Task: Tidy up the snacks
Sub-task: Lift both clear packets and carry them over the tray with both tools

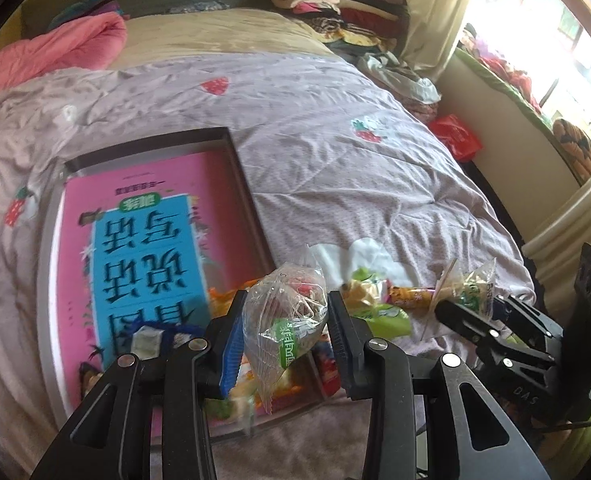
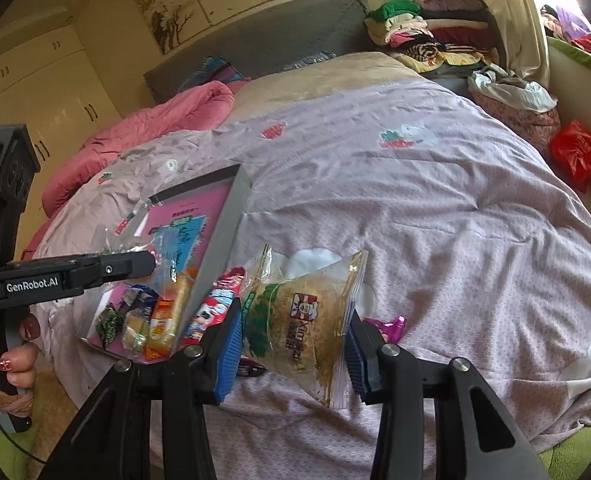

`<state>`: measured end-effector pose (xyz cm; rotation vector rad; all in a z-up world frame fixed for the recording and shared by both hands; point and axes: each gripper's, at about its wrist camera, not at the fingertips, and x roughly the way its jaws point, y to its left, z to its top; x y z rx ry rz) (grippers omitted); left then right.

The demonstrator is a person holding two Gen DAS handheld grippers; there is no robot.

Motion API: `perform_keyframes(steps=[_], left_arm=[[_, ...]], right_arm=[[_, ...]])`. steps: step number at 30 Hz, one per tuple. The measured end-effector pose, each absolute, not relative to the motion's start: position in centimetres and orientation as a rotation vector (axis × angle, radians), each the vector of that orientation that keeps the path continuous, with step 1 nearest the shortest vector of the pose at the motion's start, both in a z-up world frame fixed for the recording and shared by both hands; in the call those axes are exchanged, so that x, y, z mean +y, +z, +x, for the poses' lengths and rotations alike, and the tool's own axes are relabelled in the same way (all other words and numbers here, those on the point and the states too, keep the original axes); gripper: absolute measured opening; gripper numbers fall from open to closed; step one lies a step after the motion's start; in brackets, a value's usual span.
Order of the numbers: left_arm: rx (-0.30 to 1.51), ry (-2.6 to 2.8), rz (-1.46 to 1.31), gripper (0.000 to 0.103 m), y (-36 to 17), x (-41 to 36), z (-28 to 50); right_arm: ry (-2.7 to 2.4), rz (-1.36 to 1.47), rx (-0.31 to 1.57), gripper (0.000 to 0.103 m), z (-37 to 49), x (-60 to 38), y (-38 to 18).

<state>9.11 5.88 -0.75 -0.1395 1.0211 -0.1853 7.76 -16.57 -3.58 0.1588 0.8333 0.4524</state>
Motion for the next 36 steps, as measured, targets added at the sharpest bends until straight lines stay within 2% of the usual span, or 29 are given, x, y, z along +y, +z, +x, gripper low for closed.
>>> perform_keyframes(steps=[23, 36], left_arm=[[0.970, -0.027, -0.266, 0.040, 0.0, 15.8, 4.7], [0.985, 0.069, -0.331, 0.040, -1.9, 20.5, 3.0]], right_arm=[[0.610, -0.026, 0.802, 0.045, 5.2, -8.0, -1.3], [0.697, -0.092, 0.806, 0.045, 4.3, -3.6, -1.1]])
